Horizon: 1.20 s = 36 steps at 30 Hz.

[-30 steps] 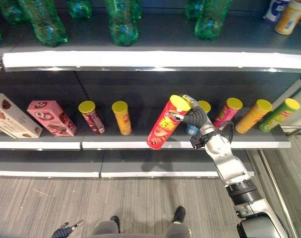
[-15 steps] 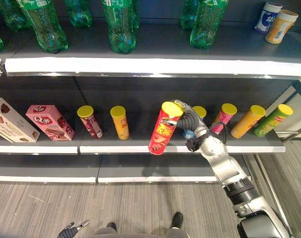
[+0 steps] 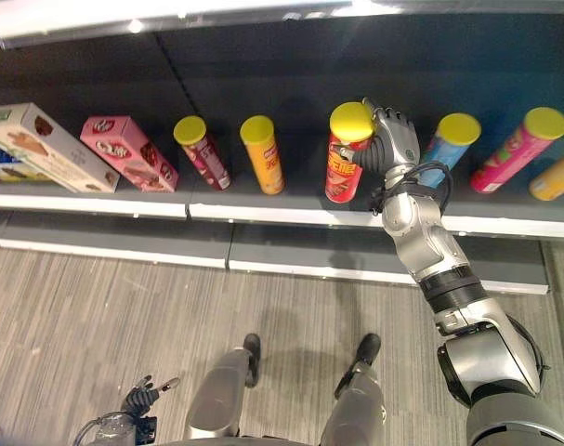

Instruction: Put the goods on the table back onto the shelves and tidy them up.

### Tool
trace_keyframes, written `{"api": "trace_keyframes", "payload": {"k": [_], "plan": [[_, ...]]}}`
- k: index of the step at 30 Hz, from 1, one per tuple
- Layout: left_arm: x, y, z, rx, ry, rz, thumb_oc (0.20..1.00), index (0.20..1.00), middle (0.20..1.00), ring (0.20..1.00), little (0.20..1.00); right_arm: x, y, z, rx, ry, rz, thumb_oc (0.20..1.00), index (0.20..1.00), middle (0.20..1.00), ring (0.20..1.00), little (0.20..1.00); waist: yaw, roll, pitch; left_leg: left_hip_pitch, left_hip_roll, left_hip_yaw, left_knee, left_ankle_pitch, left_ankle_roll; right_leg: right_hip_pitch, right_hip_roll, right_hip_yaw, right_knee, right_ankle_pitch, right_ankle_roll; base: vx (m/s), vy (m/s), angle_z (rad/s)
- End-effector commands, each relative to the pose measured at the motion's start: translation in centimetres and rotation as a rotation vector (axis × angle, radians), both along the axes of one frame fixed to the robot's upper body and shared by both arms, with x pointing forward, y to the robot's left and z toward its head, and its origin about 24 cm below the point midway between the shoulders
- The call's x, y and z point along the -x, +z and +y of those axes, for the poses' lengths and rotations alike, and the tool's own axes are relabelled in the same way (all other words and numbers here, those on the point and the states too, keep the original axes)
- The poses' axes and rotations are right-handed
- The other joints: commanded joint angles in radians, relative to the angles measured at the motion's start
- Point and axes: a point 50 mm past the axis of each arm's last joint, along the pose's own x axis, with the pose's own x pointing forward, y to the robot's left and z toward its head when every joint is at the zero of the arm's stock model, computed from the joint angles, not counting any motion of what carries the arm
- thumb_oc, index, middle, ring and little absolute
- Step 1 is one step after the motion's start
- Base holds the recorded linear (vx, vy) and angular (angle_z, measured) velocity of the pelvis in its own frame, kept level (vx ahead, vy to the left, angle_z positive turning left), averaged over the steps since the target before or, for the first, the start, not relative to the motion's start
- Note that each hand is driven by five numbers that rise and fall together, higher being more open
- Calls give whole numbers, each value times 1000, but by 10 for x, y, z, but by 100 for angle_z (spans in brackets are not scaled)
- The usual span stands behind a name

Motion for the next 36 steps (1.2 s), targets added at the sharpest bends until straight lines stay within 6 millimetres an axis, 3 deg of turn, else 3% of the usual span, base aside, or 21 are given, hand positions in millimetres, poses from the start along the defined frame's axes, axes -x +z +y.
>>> {"api": "trace_keyframes", "payload": {"k": [1, 5, 7, 13, 21, 29, 36], "plan": [[12, 5, 22, -72, 1, 10, 1000, 1000, 1000, 1000, 1000, 8, 53, 8, -7, 28, -245, 200, 200, 200, 200, 200, 29, -7, -21, -38, -17, -70, -90, 70, -46, 12, -93, 76, 148, -113, 73, -85, -32, 23], [4, 8, 18, -69, -2, -33, 1000, 1000, 1000, 1000, 1000, 6, 70, -13, 13, -76, -300, 200, 200, 200, 200, 200, 34, 20, 9, -87, -21, -80, -81, 76, -53, -42, -101, 86, 175, -122, 71, -60, -18, 7], [4, 8, 18, -68, -2, -33, 1000, 1000, 1000, 1000, 1000, 6, 70, -13, 13, -76, -300, 200, 200, 200, 200, 200, 36, 22, 12, -86, -18, -79, -73, 69, -54, -43, -99, 88, 182, -128, 72, 0, 0, 0], [-9, 15, 14, -71, -40, -89, 1000, 1000, 1000, 1000, 1000, 10, 100, -40, 43, -202, -392, 200, 200, 200, 200, 200, 31, 57, 40, -125, -27, -88, -106, 101, -62, -98, -97, 101, 182, -129, 70, -29, -17, -1], [-20, 19, 6, -48, -57, -144, 1000, 1000, 1000, 1000, 1000, 16, 124, -66, 74, -327, -457, 200, 200, 200, 200, 200, 27, 98, 42, -133, -35, -92, -191, 150, -73, -127, -97, 96, 169, -123, 74, -7, -12, 6], [-24, 19, -2, -33, -72, -151, 1000, 1000, 1000, 1000, 1000, 19, 126, -70, 65, -357, -482, 200, 200, 200, 200, 200, 17, 115, 51, -130, -35, -92, -218, 162, -74, -142, -98, 95, 168, -122, 77, 2, -9, 4], [-28, 19, -5, -34, -60, -160, 1000, 1000, 1000, 1000, 1000, 19, 112, -63, 21, -333, -492, 200, 200, 200, 200, 200, 5, 105, 59, -133, -32, -91, -204, 153, -68, -138, -97, 97, 167, -119, 76, 0, 0, 0]]}}
